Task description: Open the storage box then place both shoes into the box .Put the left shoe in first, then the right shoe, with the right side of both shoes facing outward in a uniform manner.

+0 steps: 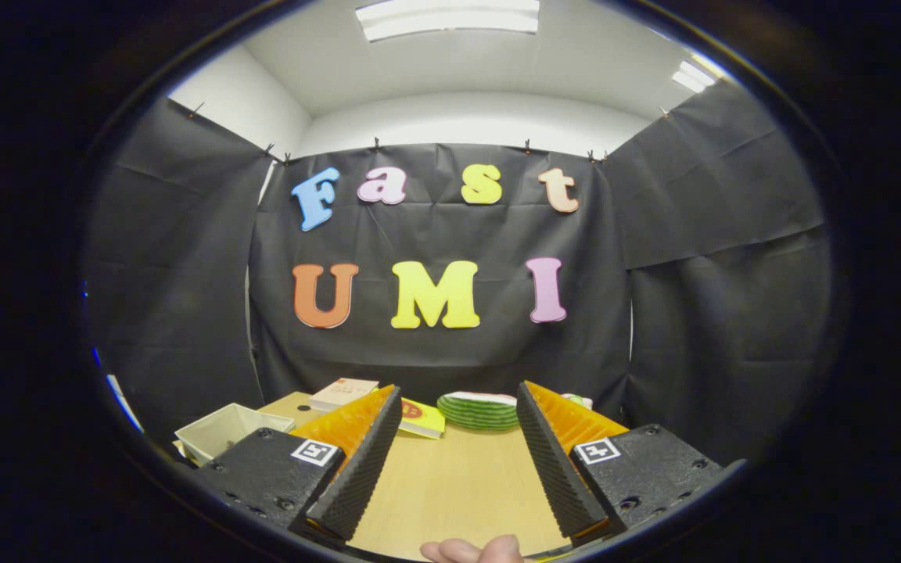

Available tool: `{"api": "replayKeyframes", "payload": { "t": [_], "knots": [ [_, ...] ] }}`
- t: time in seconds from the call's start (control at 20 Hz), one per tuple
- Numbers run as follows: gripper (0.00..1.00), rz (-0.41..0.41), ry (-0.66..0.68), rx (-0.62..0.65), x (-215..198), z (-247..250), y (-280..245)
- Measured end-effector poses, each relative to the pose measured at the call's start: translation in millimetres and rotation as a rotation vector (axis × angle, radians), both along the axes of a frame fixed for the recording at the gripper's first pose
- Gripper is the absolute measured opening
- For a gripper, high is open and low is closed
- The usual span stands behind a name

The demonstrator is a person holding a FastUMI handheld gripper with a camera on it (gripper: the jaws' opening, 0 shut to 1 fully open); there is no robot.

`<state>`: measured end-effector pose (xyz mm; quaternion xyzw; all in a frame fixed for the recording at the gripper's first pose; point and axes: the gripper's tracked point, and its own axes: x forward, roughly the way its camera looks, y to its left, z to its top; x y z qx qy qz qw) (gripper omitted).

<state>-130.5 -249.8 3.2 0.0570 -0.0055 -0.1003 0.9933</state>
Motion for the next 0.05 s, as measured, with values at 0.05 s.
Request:
{"api": "replayKeyframes", "payload": {
  "t": [0.05],
  "knots": [
    [0.95, 0.003, 0.000, 0.001, 1.0, 1.2, 2.9]
  ]
}}
